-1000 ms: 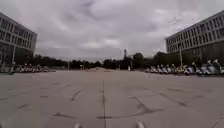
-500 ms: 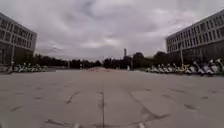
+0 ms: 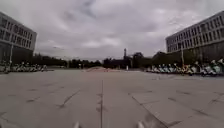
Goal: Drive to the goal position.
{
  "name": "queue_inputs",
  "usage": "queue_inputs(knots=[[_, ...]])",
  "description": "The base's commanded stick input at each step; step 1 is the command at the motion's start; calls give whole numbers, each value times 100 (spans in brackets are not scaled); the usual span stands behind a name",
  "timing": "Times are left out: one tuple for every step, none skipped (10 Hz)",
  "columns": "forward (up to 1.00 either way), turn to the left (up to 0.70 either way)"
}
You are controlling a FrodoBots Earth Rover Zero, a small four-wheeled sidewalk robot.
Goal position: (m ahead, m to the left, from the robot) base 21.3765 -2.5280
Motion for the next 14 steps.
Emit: queue_inputs(knots=[[45,0],[45,0],[45,0],[45,0],[45,0],[45,0],[45,0],[45,0],[45,0],[45,0],[45,0],[45,0],[45,0],[45,0]])
